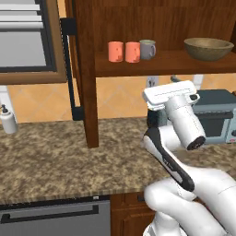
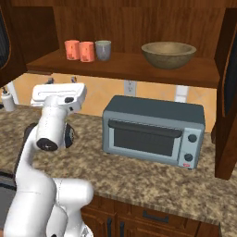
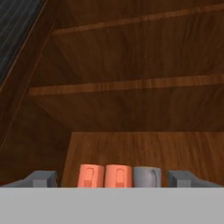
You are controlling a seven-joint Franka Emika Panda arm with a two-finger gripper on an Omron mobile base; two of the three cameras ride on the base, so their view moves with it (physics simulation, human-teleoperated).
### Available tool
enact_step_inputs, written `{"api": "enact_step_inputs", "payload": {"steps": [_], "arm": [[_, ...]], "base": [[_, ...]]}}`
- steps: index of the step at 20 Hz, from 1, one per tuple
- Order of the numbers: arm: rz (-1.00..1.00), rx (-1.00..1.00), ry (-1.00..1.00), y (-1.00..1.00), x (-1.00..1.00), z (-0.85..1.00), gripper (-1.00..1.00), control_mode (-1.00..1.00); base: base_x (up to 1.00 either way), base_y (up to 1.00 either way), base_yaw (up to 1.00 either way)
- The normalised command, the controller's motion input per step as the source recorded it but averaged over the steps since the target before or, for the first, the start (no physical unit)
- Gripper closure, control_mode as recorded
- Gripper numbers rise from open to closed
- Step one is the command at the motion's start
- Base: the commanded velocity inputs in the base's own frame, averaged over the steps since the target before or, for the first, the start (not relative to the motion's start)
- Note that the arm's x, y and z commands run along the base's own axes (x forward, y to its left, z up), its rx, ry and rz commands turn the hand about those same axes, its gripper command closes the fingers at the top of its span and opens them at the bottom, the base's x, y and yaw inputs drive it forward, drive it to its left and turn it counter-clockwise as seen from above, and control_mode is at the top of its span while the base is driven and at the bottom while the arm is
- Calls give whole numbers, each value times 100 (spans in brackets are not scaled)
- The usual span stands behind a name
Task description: Gather all objects into one cabinet and sort the glasses and bowls to opposite sides.
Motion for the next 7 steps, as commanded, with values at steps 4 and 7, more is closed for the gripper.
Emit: {"api": "enact_step_inputs", "payload": {"steps": [4,7], "arm": [[36,-12,0,0,-100,-39,-100,-100],[40,-8,0,12,-100,-35,-100,-100]], "base": [[0,0,0],[0,0,0]]}}
